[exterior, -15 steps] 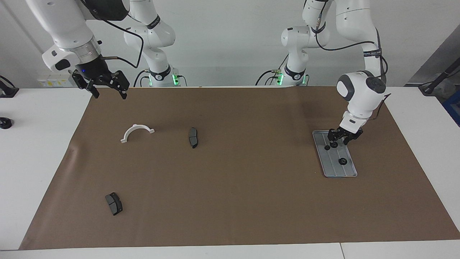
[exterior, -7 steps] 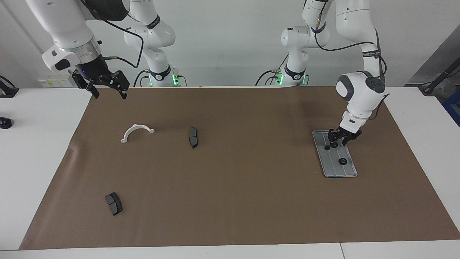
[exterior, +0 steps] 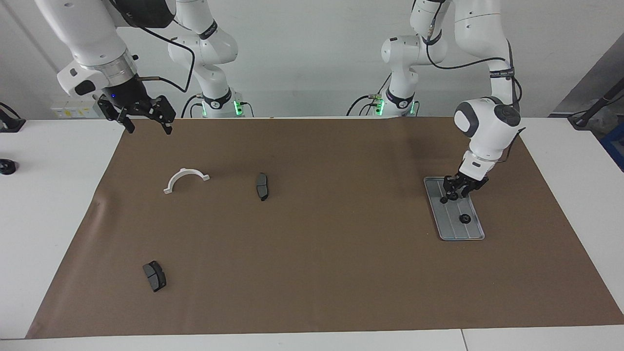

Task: Place bearing gear from tray to pile
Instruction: 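Lower the left gripper and grasp a black ring on the tray, then carry the ring to the table center and release it with the left gripper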

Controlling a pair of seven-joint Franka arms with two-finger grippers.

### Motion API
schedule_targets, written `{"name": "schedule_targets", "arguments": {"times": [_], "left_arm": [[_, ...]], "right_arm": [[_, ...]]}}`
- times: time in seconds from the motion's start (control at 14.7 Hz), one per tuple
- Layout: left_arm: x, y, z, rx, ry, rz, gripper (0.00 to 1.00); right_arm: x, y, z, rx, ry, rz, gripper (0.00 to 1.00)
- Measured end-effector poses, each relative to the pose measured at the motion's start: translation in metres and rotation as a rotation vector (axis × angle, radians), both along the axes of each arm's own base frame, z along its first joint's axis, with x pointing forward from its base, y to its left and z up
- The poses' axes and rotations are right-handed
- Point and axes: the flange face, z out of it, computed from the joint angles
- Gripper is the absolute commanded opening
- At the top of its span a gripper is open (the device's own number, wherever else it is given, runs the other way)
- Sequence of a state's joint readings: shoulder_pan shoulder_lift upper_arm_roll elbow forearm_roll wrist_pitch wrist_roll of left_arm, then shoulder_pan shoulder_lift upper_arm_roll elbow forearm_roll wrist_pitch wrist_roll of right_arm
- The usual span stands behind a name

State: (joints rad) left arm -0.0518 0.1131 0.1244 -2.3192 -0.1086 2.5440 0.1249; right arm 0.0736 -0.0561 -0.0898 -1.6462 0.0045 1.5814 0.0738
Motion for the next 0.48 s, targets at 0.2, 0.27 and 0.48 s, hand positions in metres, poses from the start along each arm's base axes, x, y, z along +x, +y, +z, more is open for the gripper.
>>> {"name": "schedule_targets", "arguments": {"times": [0.2,0.27,0.48], "left_arm": [[0.0,0.0,0.0,-0.003,-0.001,0.003,0.0],[0.001,0.0,0.001,-0.003,-0.004,0.003,0.0],[0.014,-0.006,0.025,-0.006,-0.037,-0.009,0.0]], "right_arm": [[0.0,0.0,0.0,0.0,0.0,0.0,1.0],[0.0,0.0,0.0,0.0,0.0,0.0,1.0],[0.0,0.0,0.0,0.0,0.0,0.0,1.0]]}}
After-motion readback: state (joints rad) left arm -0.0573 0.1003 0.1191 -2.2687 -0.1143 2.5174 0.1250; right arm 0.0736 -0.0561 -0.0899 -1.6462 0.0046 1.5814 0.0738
